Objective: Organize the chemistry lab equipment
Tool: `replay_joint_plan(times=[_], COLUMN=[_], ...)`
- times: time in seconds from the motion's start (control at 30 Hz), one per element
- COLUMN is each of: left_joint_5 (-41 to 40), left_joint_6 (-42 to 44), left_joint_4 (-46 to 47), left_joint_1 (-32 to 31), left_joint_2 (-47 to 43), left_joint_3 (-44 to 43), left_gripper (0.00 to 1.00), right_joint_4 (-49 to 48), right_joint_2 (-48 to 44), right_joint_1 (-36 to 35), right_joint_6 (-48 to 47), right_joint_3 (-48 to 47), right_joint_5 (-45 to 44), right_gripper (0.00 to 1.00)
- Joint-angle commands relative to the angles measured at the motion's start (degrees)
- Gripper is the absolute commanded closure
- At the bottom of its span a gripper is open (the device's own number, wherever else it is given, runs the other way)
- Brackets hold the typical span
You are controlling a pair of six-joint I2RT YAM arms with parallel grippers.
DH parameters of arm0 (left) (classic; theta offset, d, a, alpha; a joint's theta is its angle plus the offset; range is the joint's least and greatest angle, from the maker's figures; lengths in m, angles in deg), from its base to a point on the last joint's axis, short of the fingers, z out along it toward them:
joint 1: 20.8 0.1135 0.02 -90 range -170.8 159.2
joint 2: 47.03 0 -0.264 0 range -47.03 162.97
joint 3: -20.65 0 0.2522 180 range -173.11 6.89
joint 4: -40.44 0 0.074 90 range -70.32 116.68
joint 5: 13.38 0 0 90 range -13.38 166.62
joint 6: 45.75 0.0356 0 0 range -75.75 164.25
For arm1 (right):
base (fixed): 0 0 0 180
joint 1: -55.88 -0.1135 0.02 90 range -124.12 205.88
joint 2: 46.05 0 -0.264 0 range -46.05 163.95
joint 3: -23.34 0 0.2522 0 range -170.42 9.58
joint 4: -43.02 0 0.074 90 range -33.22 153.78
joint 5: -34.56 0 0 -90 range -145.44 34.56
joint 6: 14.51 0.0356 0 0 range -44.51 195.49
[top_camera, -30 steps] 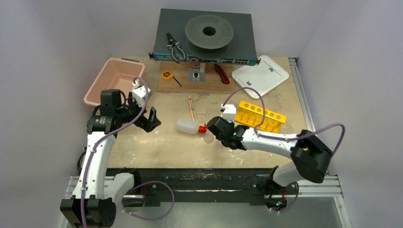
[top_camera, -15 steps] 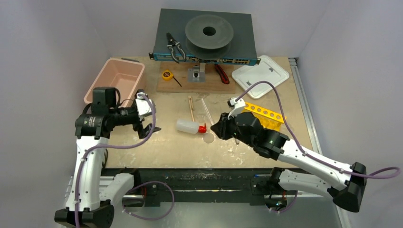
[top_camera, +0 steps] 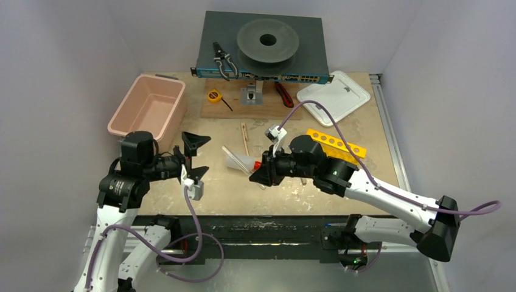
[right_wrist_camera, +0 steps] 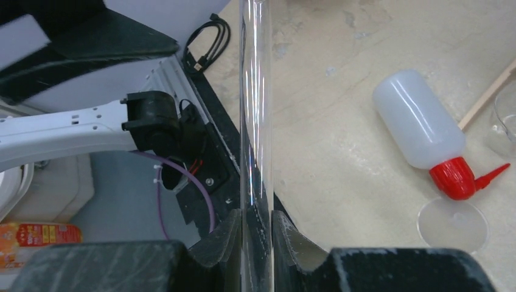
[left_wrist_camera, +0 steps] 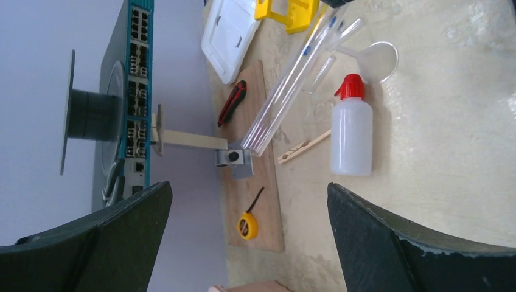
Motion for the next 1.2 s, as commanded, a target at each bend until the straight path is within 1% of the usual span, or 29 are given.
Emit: replay_joint_plan(times=[0.0, 0.07, 0.17, 0.27, 0.37, 0.43, 0.53, 0.57, 0.67, 0.73, 0.83, 1.07, 1.17], left_joint_5=[-0.52, -1.05, -1.23, -1.42, -3.05, -3.74, -5.87, -6.88, -7.19, -7.44, -7.77, -8.12, -7.86], left_joint_6=[20.1, 27.32, 33.09, 34.17, 34.43, 33.82, 27.23, 26.51, 26.17, 28.54, 28.97, 22.65, 21.99], left_joint_4=[2.12, 3.31, 9.44, 13.83, 16.27, 16.74, 20.43, 20.72, 20.27, 20.04, 23.19, 29.38, 31.76], left_joint_1=[-1.89, -2.75, -3.88, -4.99, -5.74, -5.79, -7.0, -7.53, -7.84, -7.87, -7.87, -7.95, -7.95], left_joint_2=[-0.83, -2.19, -3.26, -3.03, -2.77, -2.7, -2.8, -2.63, -2.73, -2.74, -2.81, -4.22, -5.37], left_joint_3=[4.49, 7.9, 12.94, 14.47, 15.44, 15.94, 16.35, 16.19, 16.12, 16.64, 18.04, 19.47, 21.11], left_gripper=[0.02, 0.03, 0.03, 0.03, 0.03, 0.03, 0.05, 0.07, 0.1, 0.13, 0.18, 0.33, 0.38], right_joint_4=[-3.38, -4.26, -5.2, -2.9, -3.56, -5.44, -6.86, -7.0, -8.09, -9.02, -9.19, -9.56, -9.75], right_joint_2=[1.85, 3.88, 7.53, 11.36, 12.52, 12.85, 14.35, 15.01, 16.99, 17.76, 18.4, 17.85, 18.29], right_joint_1=[0.13, 0.11, 0.13, 0.14, 0.12, 0.09, 0.13, 0.13, 0.13, 0.13, 0.11, 0.14, 0.13], right_joint_6=[0.86, 2.42, 4.9, 5.53, 6.29, 7.45, 8.52, 8.94, 10.12, 10.8, 10.98, 11.58, 12.28], right_joint_3=[-4.53, -5.31, -7.18, -11.17, -12.52, -12.7, -13.18, -13.43, -14.27, -14.56, -14.91, -14.05, -14.01], right_joint_5=[3.61, 5.34, 7.76, 8.16, 8.53, 8.67, 9.13, 9.16, 10.49, 10.98, 10.61, 8.55, 7.79], right_gripper=[1.0, 1.0, 1.0, 1.0, 1.0, 1.0, 1.0, 1.0, 1.0, 1.0, 1.0, 1.0, 1.0])
